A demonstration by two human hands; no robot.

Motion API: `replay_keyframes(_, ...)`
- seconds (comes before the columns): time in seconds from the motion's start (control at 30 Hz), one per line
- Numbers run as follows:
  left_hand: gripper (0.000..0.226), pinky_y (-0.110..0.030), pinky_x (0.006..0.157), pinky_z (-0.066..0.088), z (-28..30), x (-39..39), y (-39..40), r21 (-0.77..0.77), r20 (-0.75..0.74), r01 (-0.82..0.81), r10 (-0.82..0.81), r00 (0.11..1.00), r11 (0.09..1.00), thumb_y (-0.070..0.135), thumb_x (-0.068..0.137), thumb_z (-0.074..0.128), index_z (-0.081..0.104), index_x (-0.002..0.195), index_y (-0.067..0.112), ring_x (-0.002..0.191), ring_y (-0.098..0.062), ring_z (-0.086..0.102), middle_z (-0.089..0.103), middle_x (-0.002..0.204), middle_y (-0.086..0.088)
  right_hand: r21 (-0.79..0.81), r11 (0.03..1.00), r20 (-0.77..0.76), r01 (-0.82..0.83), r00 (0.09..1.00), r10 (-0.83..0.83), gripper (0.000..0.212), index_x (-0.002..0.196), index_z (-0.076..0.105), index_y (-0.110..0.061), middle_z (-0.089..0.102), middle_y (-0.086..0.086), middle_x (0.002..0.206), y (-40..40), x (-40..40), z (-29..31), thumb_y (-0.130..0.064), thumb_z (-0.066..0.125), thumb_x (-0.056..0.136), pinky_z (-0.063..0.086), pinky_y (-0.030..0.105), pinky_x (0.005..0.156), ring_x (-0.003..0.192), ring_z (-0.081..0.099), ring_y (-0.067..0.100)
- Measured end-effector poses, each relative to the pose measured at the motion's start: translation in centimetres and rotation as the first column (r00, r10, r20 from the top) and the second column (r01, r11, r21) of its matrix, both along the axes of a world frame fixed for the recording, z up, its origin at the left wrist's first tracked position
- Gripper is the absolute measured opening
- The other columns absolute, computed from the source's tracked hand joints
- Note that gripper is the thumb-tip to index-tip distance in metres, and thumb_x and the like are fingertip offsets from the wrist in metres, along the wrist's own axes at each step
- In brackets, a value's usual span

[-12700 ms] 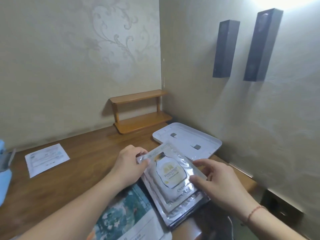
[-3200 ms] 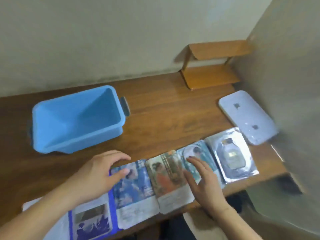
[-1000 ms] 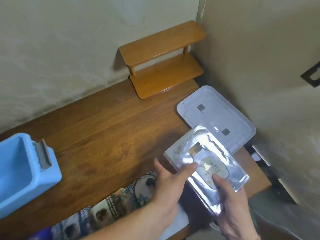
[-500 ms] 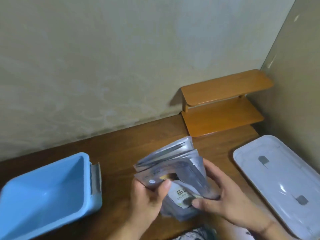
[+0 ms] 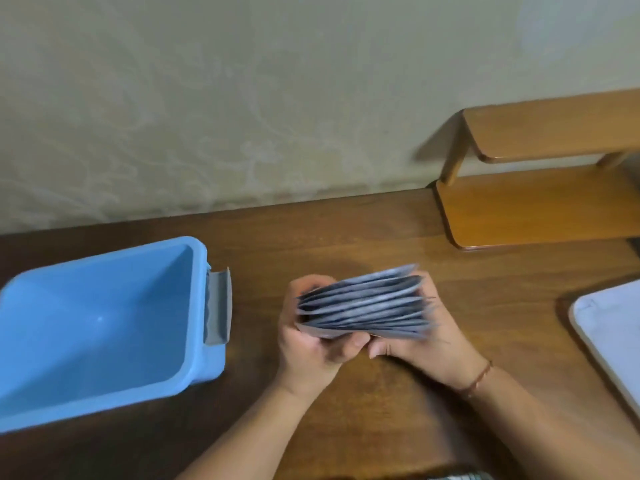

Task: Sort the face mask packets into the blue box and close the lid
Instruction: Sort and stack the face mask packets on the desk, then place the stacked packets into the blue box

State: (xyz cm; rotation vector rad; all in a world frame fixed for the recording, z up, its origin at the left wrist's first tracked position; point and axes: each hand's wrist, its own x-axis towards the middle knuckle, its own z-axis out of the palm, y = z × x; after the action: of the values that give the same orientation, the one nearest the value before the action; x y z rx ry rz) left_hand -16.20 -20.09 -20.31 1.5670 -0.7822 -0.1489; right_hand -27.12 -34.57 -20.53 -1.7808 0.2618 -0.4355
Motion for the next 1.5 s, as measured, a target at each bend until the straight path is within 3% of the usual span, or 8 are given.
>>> replay_keyframes(0.2,0.083,-0.026,0.086,0.051,-1.6,0.7,-1.6,-0.066,-0.102,0.012,-0.019,0.995,0.998,0.063,0.074,0.072,0.055,0.109,-0.010,0.101,-0.012,0.067,0.068,0.107,0.000,0.074,0.987,0.273,0.143,0.949,-0.158,0.083,0.127,0.037,-0.029,0.054,-0.016,0.121,-0.4,1.9,0.3,-0.070,0.070,0.064,0.047,0.024,0.094,0.109,0.057,0.008)
replay_keyframes(0.57,0.102,-0.038,0.090,0.054,-2.9,1.1,-3.6,-0.050,-0.058,-0.057,0.054,0.997,0.997,0.071,0.065,0.071,0.051,0.117,-0.014,0.110,-0.026,0.066,0.067,0.111,-0.017,-0.047,0.988,0.205,0.149,0.969,-0.136,0.097,0.112,0.054,0.016,0.054,-0.038,0.122,-1.6,2.9,-1.1,-0.071,0.060,0.071,0.040,0.006,0.094,0.115,0.052,-0.014)
replay_keyframes(0.77,0.104,-0.036,0.096,0.051,-4.7,2.2,-2.6,0.148,0.088,0.082,-0.095,0.992,0.986,0.073,0.071,0.065,0.050,0.119,-0.019,0.119,-0.024,0.061,0.062,0.117,-0.020,0.031,0.992,0.187,0.119,0.975,-0.123,0.082,0.109,0.054,0.004,0.059,-0.041,0.113,-1.8,2.4,-1.5,-0.068,0.065,0.069,0.042,0.004,0.089,0.107,0.055,-0.018)
replay_keyframes(0.97,0.082,-0.035,0.089,0.055,-4.8,2.2,-2.3,0.238,0.005,0.106,-0.111,0.994,0.965,0.066,0.078,0.067,0.062,0.119,-0.004,0.116,-0.015,0.063,0.067,0.117,-0.011,0.008,0.998,0.135,0.058,0.989,-0.058,0.039,0.106,0.065,-0.033,0.064,-0.036,0.108,-2.1,2.8,-0.8,-0.054,0.069,0.074,0.047,0.007,0.085,0.102,0.062,-0.011)
replay_keyframes(1.1,0.083,-0.018,0.086,0.051,-0.8,0.2,-2.2,0.188,-0.225,0.025,0.019,0.974,0.982,0.059,0.068,0.077,0.045,0.131,0.015,0.112,-0.008,0.062,0.062,0.119,0.007,0.123,0.980,0.061,0.155,0.985,-0.163,0.053,0.097,0.065,-0.018,0.072,-0.021,0.091,-1.9,2.8,1.1,-0.057,0.079,0.063,0.049,0.010,0.072,0.085,0.067,-0.003)
replay_keyframes(1.2,0.071,-0.029,0.085,0.056,4.2,-1.6,-0.1,0.147,-0.514,0.068,0.018,0.858,0.987,0.044,0.056,0.087,0.057,0.119,0.035,0.106,-0.013,0.068,0.071,0.113,0.007,0.243,0.966,-0.088,0.092,0.993,-0.073,0.048,0.097,0.070,-0.014,0.077,-0.003,0.090,-0.6,1.5,4.5,-0.044,0.083,0.062,0.055,0.020,0.068,0.083,0.073,0.013)
replay_keyframes(1.4,0.059,-0.056,0.095,0.050,12.8,-1.9,6.8,-0.107,-0.952,0.128,-0.139,0.274,0.986,0.014,0.061,0.083,0.069,0.118,0.018,0.104,-0.043,0.067,0.069,0.116,-0.024,0.431,0.902,-0.341,-0.011,0.924,0.174,0.034,0.106,0.072,-0.015,0.076,-0.007,0.082,6.7,0.1,13.1,-0.035,0.077,0.079,0.054,0.021,0.068,0.076,0.072,0.008)
replay_keyframes(1.5,0.047,-0.060,0.095,0.049,14.9,-1.8,9.8,-0.033,-0.966,-0.035,-0.022,0.258,0.999,0.018,0.070,0.075,0.069,0.116,0.020,0.101,-0.044,0.068,0.070,0.111,-0.024,0.354,0.935,-0.418,-0.007,0.893,0.165,0.029,0.094,0.075,-0.018,0.076,-0.007,0.074,10.9,1.6,16.0,-0.038,0.077,0.074,0.054,0.020,0.061,0.069,0.072,0.006)
